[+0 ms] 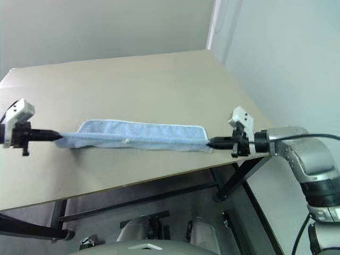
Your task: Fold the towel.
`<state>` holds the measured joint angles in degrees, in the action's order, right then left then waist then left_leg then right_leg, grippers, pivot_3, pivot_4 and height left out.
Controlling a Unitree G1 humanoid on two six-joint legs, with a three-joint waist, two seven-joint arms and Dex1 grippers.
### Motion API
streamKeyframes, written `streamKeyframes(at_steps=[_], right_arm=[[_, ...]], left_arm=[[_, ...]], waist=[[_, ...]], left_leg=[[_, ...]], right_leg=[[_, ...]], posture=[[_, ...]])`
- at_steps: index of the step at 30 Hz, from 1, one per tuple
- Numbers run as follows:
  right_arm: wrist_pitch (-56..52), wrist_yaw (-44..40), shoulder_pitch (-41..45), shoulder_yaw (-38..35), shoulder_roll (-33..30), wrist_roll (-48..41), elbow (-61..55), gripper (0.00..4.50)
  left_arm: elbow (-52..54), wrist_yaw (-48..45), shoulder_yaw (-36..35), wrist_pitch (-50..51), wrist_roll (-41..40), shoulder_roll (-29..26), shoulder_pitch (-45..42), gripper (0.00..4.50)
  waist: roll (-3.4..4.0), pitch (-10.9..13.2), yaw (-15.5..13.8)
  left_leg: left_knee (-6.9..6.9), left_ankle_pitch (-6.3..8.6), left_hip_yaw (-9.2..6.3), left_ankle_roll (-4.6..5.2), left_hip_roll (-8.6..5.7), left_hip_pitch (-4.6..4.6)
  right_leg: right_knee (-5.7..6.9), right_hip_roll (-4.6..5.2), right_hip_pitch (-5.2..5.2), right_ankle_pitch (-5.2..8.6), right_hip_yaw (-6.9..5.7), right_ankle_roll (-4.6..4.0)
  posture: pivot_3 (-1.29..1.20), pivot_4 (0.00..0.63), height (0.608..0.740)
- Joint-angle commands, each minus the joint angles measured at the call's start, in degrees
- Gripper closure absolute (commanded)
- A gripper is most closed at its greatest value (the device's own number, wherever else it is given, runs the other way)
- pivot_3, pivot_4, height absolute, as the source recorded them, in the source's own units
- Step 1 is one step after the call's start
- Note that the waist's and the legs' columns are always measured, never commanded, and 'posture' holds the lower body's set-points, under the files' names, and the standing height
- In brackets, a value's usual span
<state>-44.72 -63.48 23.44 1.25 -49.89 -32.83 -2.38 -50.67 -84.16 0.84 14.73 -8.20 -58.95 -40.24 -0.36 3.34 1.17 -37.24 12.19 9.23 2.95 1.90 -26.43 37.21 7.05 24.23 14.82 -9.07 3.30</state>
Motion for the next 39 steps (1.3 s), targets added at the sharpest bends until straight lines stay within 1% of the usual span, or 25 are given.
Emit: streamKeyframes(at_steps=[1, 2, 6, 9, 12, 15, 19, 24, 26, 27, 28, 29, 31, 32, 33, 36, 39], right_arm=[[-1.12, 4.72, 4.51, -4.05, 2.92, 0.41, 8.29, 4.46], [-0.63, 5.79, 5.75, -4.15, 4.07, 0.94, 10.53, 4.46], [1.95, 10.28, 9.70, -3.35, 8.13, 3.84, 17.65, 4.46], [3.16, 12.20, 10.65, -2.34, 9.76, 5.92, 20.40, 4.46], [5.20, 13.81, 11.68, -0.91, 11.41, 8.61, 24.22, 4.46], [6.78, 14.30, 13.13, -0.62, 12.79, 10.20, 27.55, 4.46], [8.69, 14.70, 14.94, -0.39, 14.74, 11.92, 31.37, 4.46], [10.79, 17.19, 18.79, -0.72, 17.42, 14.42, 38.52, 4.46], [12.06, 17.83, 20.17, -1.09, 18.09, 15.07, 41.40, 3.99], [12.45, 17.69, 20.61, -0.88, 18.24, 15.55, 42.61, 3.76], [12.85, 17.32, 20.77, -0.50, 18.31, 16.04, 43.31, 3.48], [13.35, 17.04, 20.80, -0.39, 18.46, 16.39, 43.67, 3.08], [14.05, 17.46, 21.13, -1.15, 19.03, 16.63, 44.42, 2.38], [14.42, 18.04, 21.49, -1.68, 19.32, 16.72, 45.05, 1.99], [14.79, 18.85, 21.87, -2.31, 19.53, 16.74, 45.66, 1.64], [14.16, 20.29, 22.38, -4.58, 19.64, 15.80, 45.89, 0.62], [10.20, 19.54, 20.74, -6.83, 19.15, 13.57, 41.60, 0.62]], left_arm=[[-9.16, 5.36, 0.67, -0.10, 3.66, 2.03, -5.92, 4.50], [-11.22, 6.20, 0.91, -0.82, 4.31, 2.99, -7.20, 4.50], [-18.39, 11.80, 1.44, -3.75, 7.11, 6.61, -10.93, 4.50], [-21.02, 15.08, 1.47, -5.33, 8.36, 8.56, -13.01, 4.50], [-22.74, 17.57, 0.86, -5.91, 8.81, 10.38, -15.00, 4.50], [-23.82, 20.04, 1.15, -6.81, 9.96, 11.76, -16.13, 4.50], [-24.87, 24.66, 0.44, -7.13, 10.54, 13.78, -17.92, 4.50], [-25.42, 26.03, 0.81, -7.69, 11.84, 15.32, -17.67, 4.50], [-25.74, 32.76, 0.31, -8.66, 12.47, 16.32, -17.19, 4.50], [-25.91, 34.58, -0.61, -8.55, 11.90, 16.86, -17.24, 4.27], [-26.02, 35.11, -1.34, -8.41, 11.34, 17.26, -17.36, 4.03], [-26.09, 35.15, -1.92, -8.24, 11.04, 17.63, -17.48, 3.79], [-26.11, 35.28, -2.64, -8.19, 10.99, 18.18, -17.63, 3.11], [-26.10, 35.68, -2.83, -8.30, 11.20, 18.37, -17.63, 2.71], [-26.07, 35.79, -3.14, -8.43, 11.26, 18.46, -17.61, 2.42], [-25.91, 36.23, -4.13, -8.81, 10.93, 18.60, -17.94, 2.41], [-25.68, 35.67, -6.17, -8.32, 9.36, 18.91, -18.88, 2.41]], waist=[[-0.02, 0.00, -0.04], [-0.04, 0.00, -0.02], [-0.04, 0.00, -0.01], [-0.04, 0.00, -0.14], [-0.04, 0.00, -0.15], [-0.03, 0.00, 0.00], [-0.04, 0.00, 0.03], [-0.03, 0.00, 0.08], [-0.03, 0.00, 0.04], [-0.03, 0.00, 0.07], [-0.04, 0.00, 0.11], [-0.04, 0.00, 0.13], [-0.04, 0.00, 0.16], [-0.04, 0.00, 0.18], [-0.04, 0.00, 0.23], [-0.04, 0.00, 0.66], [-0.04, 0.00, 1.20]], left_leg=[[-0.03, -0.01, 0.00, -0.01, 0.02, -0.03], [-0.13, -0.15, 0.02, -0.22, 0.06, -0.08], [-0.22, -0.14, 0.06, -0.20, 0.11, -0.06], [-0.29, -0.13, 0.05, -0.19, 0.13, -0.07], [-0.49, -0.08, 0.04, -0.11, 0.15, -0.10], [-0.74, 0.12, 0.05, 0.22, 0.19, -0.11], [-0.88, 0.13, 0.07, 0.23, 0.19, -0.10], [-0.94, 0.12, 0.07, 0.21, 0.19, -0.06], [-0.94, 0.12, 0.09, 0.21, 0.19, -0.07], [-0.94, 0.11, 0.10, 0.20, 0.19, -0.08], [-0.94, 0.11, 0.11, 0.20, 0.19, -0.08], [-0.94, 0.11, 0.13, 0.20, 0.19, -0.09], [-0.94, -0.03, 0.16, -0.04, 0.19, -0.08], [-0.93, -0.05, 0.17, -0.06, 0.19, -0.08], [-0.93, -0.05, 0.18, -0.07, 0.20, -0.08], [-0.94, -0.05, 0.21, -0.07, 0.20, -0.07], [-0.94, -0.05, 0.21, -0.07, 0.19, -0.07]], right_leg=[[0.02, -0.05, 0.02, -0.02, 0.00, 0.04], [0.11, -0.10, 0.08, -0.04, 0.01, 0.07], [0.21, -0.18, 0.07, -0.06, -0.02, 0.09], [0.29, -0.18, 0.08, -0.06, -0.02, 0.09], [0.38, -0.18, 0.07, -0.06, -0.02, 0.09], [0.51, -0.18, 0.03, -0.06, 0.00, 0.08], [0.67, -0.15, 0.06, -0.11, 0.08, 0.03], [0.81, -0.18, 0.13, -0.13, 0.26, 0.01], [0.83, -0.17, 0.15, -0.13, 0.29, 0.01], [0.83, -0.17, 0.17, -0.13, 0.30, 0.01], [0.85, -0.17, 0.18, -0.14, 0.33, 0.02], [0.86, -0.17, 0.21, -0.14, 0.35, 0.03], [0.86, -0.19, 0.20, -0.15, 0.35, 0.04], [0.87, -0.20, 0.21, -0.15, 0.35, 0.04], [0.88, -0.22, 0.20, -0.15, 0.35, 0.04], [0.92, -0.22, 0.20, -0.18, 0.35, 0.09], [0.91, -0.22, 0.18, -0.21, 0.35, 0.12]], posture=[[0.00, 0.000, 0.735], [0.00, 0.000, 0.735], [0.00, 0.000, 0.735], [0.00, 0.000, 0.735], [0.00, 0.000, 0.735], [0.00, 0.000, 0.735], [0.00, 0.000, 0.735], [0.00, 0.000, 0.735], [0.00, 0.000, 0.735], [0.00, 0.000, 0.735], [0.00, 0.000, 0.735], [0.00, 0.000, 0.735], [0.00, 0.000, 0.735], [0.00, 0.000, 0.735], [0.00, 0.000, 0.735], [0.00, 0.000, 0.735], [0.00, 0.000, 0.735]])
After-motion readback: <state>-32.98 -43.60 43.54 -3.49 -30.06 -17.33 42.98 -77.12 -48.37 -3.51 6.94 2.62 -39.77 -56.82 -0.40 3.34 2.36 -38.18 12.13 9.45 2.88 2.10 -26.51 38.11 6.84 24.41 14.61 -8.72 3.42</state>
